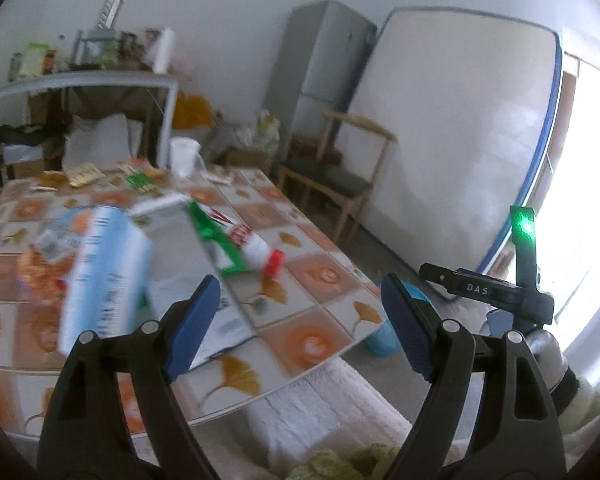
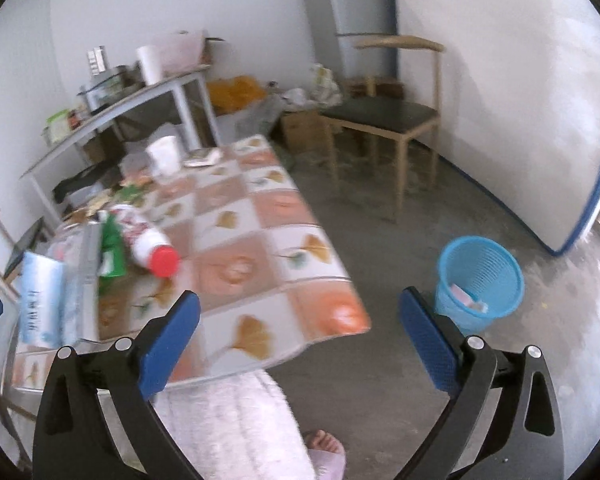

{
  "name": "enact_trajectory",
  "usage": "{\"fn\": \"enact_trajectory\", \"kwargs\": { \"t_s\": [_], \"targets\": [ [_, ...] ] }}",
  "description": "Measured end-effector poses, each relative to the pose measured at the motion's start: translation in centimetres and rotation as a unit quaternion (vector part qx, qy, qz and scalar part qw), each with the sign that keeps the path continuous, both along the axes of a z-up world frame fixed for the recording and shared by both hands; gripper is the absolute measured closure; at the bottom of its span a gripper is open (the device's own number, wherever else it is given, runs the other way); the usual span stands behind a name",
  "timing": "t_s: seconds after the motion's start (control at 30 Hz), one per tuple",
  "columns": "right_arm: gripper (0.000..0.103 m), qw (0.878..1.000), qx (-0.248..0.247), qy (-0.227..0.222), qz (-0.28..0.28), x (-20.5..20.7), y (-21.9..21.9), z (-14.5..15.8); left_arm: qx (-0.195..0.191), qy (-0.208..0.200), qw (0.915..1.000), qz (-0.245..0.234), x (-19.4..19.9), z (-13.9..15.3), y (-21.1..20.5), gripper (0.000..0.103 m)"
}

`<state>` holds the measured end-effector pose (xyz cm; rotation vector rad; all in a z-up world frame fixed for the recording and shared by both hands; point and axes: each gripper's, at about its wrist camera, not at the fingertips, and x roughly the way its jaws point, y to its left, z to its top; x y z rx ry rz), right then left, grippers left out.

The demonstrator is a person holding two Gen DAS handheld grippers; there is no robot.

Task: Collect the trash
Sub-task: 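Move both open grippers back toward the boxes on the table, then position the left gripper around the blue-white medicine box while the right gripper straddles the silver KUYAN box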

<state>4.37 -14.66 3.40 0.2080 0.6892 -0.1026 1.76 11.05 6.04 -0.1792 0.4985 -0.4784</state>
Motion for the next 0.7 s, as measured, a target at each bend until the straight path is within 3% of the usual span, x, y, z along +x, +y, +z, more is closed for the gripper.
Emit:
{"fn": "enact_trajectory", "kwargs": {
  "t_s": [0.13, 0.23, 0.5, 0.7],
  "targets": [
    [0.007, 0.998, 0.031, -0.004, 0.049, 0.4, 3.6, 1.2, 0.004, -0.042, 0.9986, 0.032, -2.1, 0.2, 3.0, 0.024],
    [0.007, 0.994, 0.074, 0.005, 0.083, 1.4, 5.2, 1.5, 0.015, -0.051, 0.997, 0.056, -2.6, -0.2, 4.4, 0.024],
    [0.007, 0.974, 0.152, 0.036, 0.164, 5.3, 9.9, 0.7, 0.007, -0.025, 0.9938, 0.108, -1.3, -2.0, 8.7, 0.025],
    [0.007, 0.967, 0.159, 0.056, 0.192, 7.3, 12.6, -0.2, 0.007, -0.006, 0.9916, 0.129, 0.2, -2.9, 10.3, 0.025]
  ]
}}
